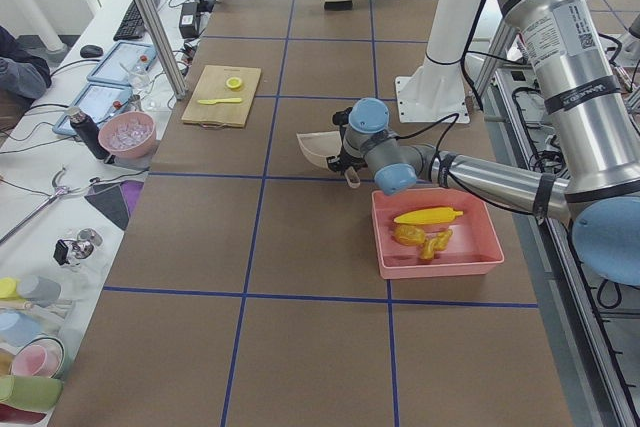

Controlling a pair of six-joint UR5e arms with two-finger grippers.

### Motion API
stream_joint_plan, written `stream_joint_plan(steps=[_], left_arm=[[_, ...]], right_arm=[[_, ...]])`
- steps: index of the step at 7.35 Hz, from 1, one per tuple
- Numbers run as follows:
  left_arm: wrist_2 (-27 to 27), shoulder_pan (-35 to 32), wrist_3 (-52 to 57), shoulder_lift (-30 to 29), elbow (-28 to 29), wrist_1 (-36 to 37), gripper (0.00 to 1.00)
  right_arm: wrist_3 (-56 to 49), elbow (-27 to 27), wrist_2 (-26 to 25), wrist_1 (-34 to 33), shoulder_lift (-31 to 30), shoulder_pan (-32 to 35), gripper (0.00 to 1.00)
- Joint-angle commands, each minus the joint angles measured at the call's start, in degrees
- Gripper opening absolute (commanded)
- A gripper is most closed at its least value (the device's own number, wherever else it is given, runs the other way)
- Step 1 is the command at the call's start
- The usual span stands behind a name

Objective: Sweep and dump trash into bin
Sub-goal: 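Bring the empty dustpan back over the table with the left gripper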

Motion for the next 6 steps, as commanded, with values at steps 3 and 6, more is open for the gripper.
stream_joint_plan(steps=[3, 6], left_arm=[[0.7, 3.6, 0.1, -23.3, 15.5, -0.2, 0.00], [0.3, 6.3, 5.8, -29.0, 19.0, 6.2, 0.00]], right_arm=[[-0.3, -0.4, 6.6, -6.1, 0.1, 3.3, 1.00], [-0.3, -1.4, 5.8, -5.4, -0.6, 3.1, 1.00]])
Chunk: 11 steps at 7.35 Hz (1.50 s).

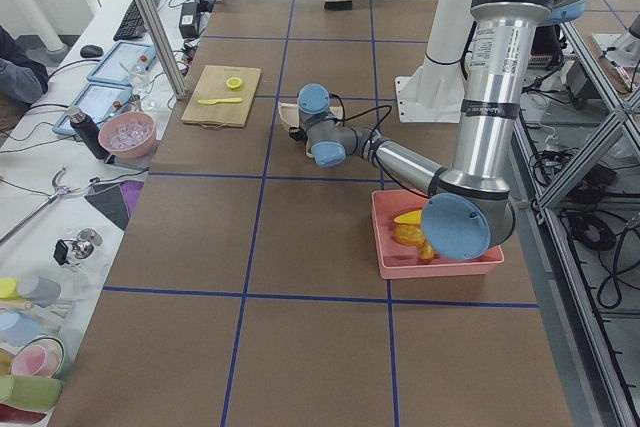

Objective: Sweep and dump trash into bin
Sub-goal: 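Set the dustpan down on the table and release it with the left gripper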

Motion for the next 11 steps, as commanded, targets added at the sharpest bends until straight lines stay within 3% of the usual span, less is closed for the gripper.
stream_joint_plan(steps=[1, 6, 7, 8, 9, 11], left_arm=[[0.1, 2.5, 1.1, -2.3, 1.0, 3.9, 0.00], [0.8, 4.7, 0.6, -8.2, 2.9, 7.8, 0.00], [0.8, 5.5, 0.7, -8.4, 2.9, 7.6, 0.08], [0.6, 5.4, 0.7, -8.4, 2.8, 7.3, 0.62], [0.2, 5.2, 0.7, -8.4, 2.7, 7.2, 0.98], [-0.6, 3.1, 0.7, -8.3, 0.5, 7.2, 0.99]], right_arm=[[0.1, -0.5, 0.5, -0.5, -0.2, 0.0, 1.00], [0.0, 0.3, -2.2, -0.4, -0.7, -2.0, 1.00], [-0.1, 0.3, -1.9, -0.1, -1.4, -2.0, 1.00], [-1.0, 0.6, -1.7, 0.1, -3.0, -1.9, 1.00], [-2.5, 0.7, -1.9, 0.1, -3.8, -1.9, 1.00], [-5.4, 0.0, -1.9, 0.1, -5.0, -1.2, 1.00]])
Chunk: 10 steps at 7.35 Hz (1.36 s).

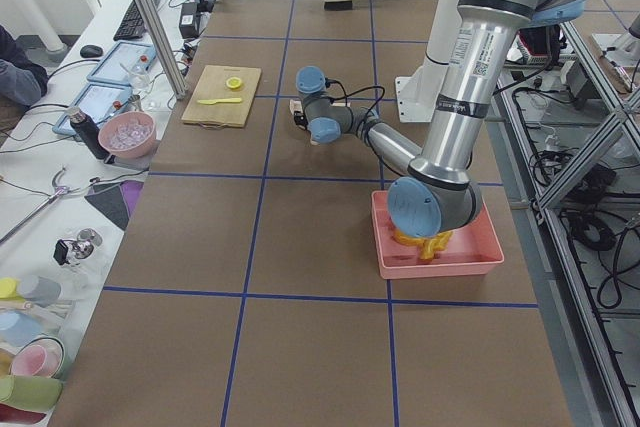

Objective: Sweep and dump trash into bin
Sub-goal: 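Set the dustpan down on the table and release it with the left gripper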

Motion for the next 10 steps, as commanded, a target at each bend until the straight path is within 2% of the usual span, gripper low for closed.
stream_joint_plan(steps=[1, 2, 3, 5, 7, 8, 10], left_arm=[[-0.9, -4.0, 0.0, 2.3, -4.0, 0.1, 0.99], [-1.0, -8.0, 0.0, 4.9, -6.1, 0.9, 0.99], [-1.0, -9.1, 0.0, 7.9, -7.1, 1.9, 0.99], [-4.3, -15.7, -0.8, 11.0, -6.9, 2.7, 0.99], [-5.5, -27.1, -3.9, 16.1, -6.9, 15.7, 0.99], [-5.7, -30.5, -12.0, 18.7, -6.7, 19.3, 0.99], [-5.6, -35.1, -39.6, 23.3, -6.2, 19.4, 0.99]], right_arm=[[-1.5, -0.4, -0.1, 0.0, -0.7, 1.2, 1.00], [-1.5, -0.4, -0.1, 0.0, -1.2, 1.5, 1.00], [-1.4, -0.5, -0.1, -0.1, -1.3, 1.5, 1.00], [-1.3, -0.5, -0.5, -0.1, -1.2, 1.9, 1.00], [-0.8, -0.5, -0.3, 0.0, -1.2, 2.0, 1.00], [-0.6, -0.5, -0.2, 0.0, -1.1, 2.0, 1.00], [-0.6, -0.6, -0.2, 0.0, -1.2, 2.0, 1.00]])
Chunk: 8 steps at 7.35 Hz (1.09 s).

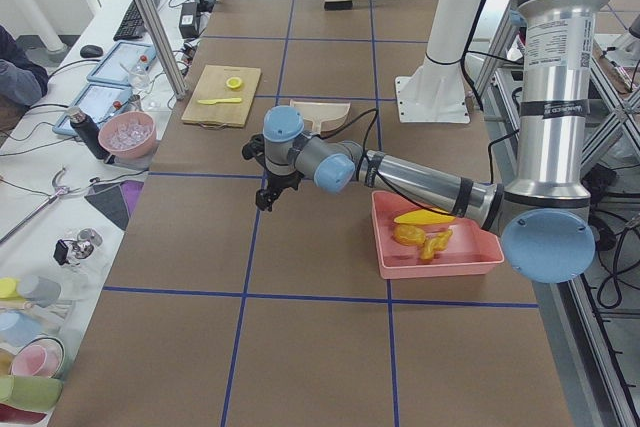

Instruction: Sweep and dump trash into bin

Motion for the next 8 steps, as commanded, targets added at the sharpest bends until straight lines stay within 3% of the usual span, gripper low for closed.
stream_joint_plan(steps=[1, 4, 8], left_arm=[[0.5, -4.1, -22.1, 6.7, 0.6, 0.8, 0.99], [0.1, -7.9, -22.1, 12.8, 2.2, 0.1, 0.99], [0.1, -10.2, -16.4, 12.6, 2.8, -1.6, 0.99]], right_arm=[[0.1, 0.0, 0.1, 0.0, -0.1, 0.0, 1.00], [0.0, -0.2, 0.0, -0.1, -0.2, 1.3, 1.00], [-0.1, -0.1, 0.1, 0.0, -1.1, 2.8, 1.00]])
